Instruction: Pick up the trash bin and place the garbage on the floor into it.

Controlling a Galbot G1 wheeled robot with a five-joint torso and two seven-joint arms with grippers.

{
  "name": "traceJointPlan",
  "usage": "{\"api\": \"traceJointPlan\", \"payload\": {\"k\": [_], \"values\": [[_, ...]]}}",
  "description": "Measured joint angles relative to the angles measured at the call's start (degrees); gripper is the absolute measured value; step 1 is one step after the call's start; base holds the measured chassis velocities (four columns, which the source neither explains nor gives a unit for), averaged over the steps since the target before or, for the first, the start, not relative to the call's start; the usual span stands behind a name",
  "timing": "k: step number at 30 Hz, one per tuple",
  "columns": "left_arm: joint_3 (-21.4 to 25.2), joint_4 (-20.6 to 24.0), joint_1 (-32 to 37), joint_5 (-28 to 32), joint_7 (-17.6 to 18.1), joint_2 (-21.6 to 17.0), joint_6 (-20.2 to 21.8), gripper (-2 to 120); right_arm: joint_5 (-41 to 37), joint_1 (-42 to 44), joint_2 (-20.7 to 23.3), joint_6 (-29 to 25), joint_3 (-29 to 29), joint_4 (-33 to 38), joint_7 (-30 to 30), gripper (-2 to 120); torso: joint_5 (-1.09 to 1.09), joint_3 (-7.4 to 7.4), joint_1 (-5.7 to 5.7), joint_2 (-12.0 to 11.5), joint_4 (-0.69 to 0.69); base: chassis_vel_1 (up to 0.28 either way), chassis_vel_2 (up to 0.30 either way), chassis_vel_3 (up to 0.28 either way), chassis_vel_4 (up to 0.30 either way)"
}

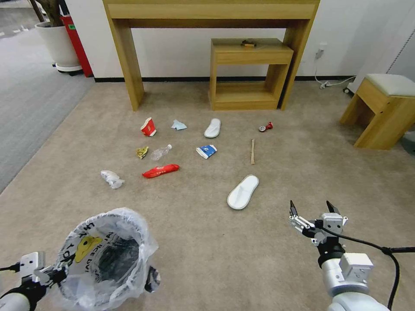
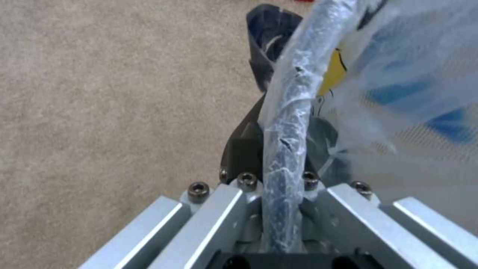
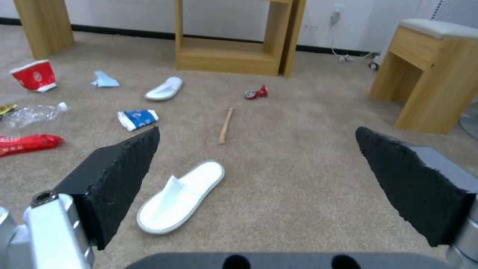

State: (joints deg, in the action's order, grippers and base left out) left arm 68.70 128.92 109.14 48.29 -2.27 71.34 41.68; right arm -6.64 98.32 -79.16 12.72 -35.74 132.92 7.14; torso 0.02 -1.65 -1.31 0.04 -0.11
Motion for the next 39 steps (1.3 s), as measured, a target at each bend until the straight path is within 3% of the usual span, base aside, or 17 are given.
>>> {"api": "traceJointPlan", "payload": {"k": [11,39], "values": [[-0.9,0.9,-0.9,-1.1,-0.2,0.3,-0.1,0,0.0,-0.7,0.0,0.2,0.0,-0.2,-0.3,100,0.0,0.0,0.0,0.0,0.0,0.041,0.079,-0.042,-0.085],[-1.8,2.0,-1.3,-2.4,-1.0,0.6,-1.0,0,-1.7,-3.0,0.1,2.4,0.4,-1.1,0.3,100,-0.01,0.0,-0.01,0.0,0.01,0.114,0.312,-0.121,-0.307]]}}
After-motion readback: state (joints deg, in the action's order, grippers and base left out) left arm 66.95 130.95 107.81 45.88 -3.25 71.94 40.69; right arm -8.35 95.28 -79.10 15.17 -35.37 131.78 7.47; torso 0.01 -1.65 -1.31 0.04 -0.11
